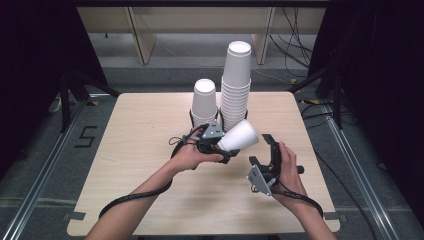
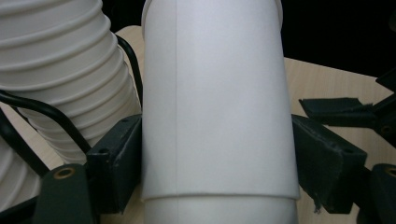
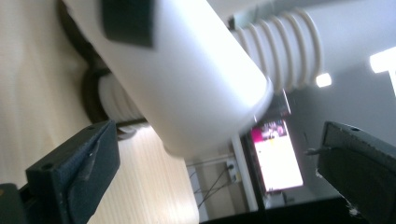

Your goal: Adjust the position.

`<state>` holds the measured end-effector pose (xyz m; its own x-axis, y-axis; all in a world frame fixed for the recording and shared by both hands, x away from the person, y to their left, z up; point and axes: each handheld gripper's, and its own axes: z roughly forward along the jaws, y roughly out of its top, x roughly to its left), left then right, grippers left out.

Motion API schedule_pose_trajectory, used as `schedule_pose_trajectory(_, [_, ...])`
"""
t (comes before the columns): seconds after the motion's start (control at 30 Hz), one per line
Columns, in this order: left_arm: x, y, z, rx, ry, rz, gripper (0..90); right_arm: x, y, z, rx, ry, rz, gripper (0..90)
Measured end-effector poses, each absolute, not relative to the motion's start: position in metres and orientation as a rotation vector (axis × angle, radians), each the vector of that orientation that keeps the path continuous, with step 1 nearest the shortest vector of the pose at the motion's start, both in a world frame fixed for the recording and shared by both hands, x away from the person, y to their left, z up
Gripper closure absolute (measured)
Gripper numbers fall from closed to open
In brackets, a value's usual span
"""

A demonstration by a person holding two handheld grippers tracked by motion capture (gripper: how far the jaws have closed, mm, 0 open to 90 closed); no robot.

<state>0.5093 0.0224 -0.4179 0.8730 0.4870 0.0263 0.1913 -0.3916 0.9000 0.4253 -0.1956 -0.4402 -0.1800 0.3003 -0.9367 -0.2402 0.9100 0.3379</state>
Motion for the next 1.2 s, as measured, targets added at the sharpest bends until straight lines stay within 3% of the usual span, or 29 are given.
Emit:
schedule_pose_trajectory(0.57, [0.504, 0.033, -0.433, 1.902, 0.537, 0.396, 22.3, 0.432, -0.225, -0.438, 0.553, 1.693, 0.812, 1.3])
schedule_pose_trajectory(1.2, [0.502, 0.034, -0.444, 1.856, 0.584, 0.424, 22.2, 0.441, -0.220, -0.447, 1.056, 1.655, 1.250, 0.7])
